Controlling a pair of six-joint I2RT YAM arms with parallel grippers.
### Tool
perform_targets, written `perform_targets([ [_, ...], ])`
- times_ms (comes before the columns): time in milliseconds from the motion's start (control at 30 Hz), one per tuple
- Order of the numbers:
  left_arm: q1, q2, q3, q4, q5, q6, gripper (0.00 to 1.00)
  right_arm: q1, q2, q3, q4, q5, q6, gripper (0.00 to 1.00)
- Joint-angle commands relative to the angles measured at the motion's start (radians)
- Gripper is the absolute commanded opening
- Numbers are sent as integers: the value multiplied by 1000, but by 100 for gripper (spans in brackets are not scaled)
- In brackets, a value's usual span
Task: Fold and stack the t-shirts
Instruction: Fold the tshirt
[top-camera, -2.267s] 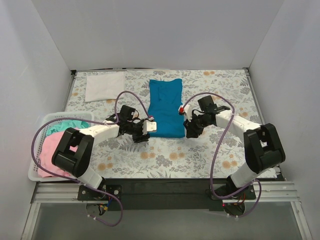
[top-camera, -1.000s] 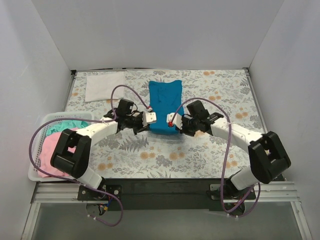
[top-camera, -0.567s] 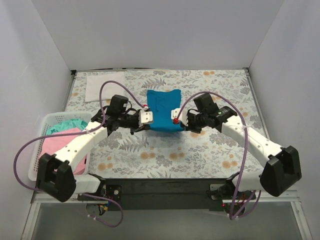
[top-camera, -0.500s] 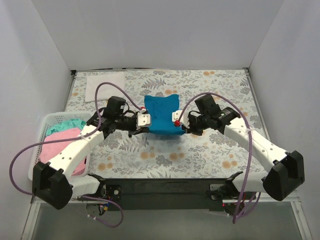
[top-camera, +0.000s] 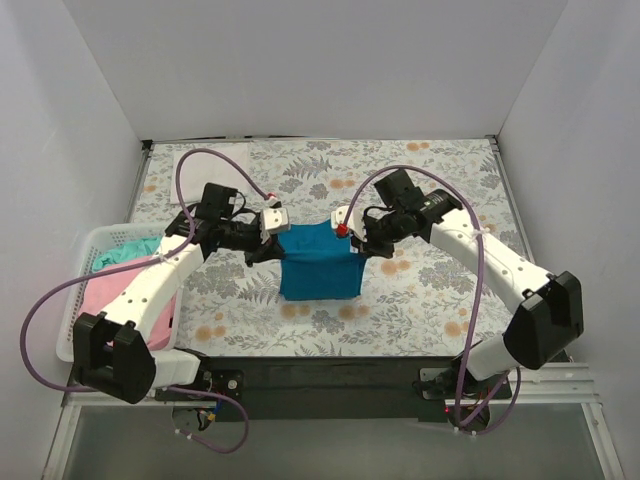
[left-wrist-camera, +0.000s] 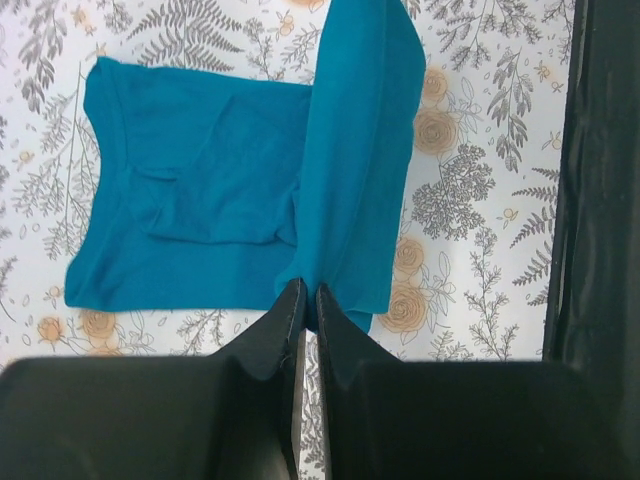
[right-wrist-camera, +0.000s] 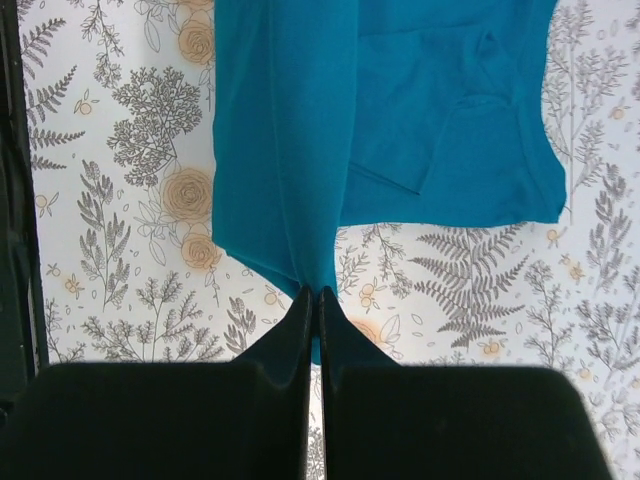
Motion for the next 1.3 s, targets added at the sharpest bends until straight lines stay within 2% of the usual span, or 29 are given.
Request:
perform_targets([
  [0, 23, -15, -2, -24, 22, 14, 0, -5, 27, 67, -40, -28, -34, 1],
  [133, 30, -7, -19, 53, -1, -6, 0, -5, 87, 119, -41, -28, -53, 1],
  [233, 41, 34, 25, 65, -3, -8, 0, -7, 123, 159, -43, -25, -79, 1],
  [400, 90, 200, 131, 78, 11, -3, 0, -30, 215, 240, -43, -18, -132, 1],
  [533, 119, 338, 206, 113, 7, 0, 0, -54, 365, 337, -36, -12, -178, 1],
  [700, 147, 518, 309, 165, -7, -12, 0, -113, 565, 542, -36, -32, -215, 1],
  [933, 168, 712, 355, 343, -102, -92, 0, -148, 807, 693, -11, -34, -218, 1],
  [1100, 174, 754, 343, 424, -139, -144, 0, -162, 857, 702, 68, -8, -165, 1],
  [1267, 173, 675, 303, 423, -93, -146, 0, -162, 791, 679, 72, -34, -139, 1],
])
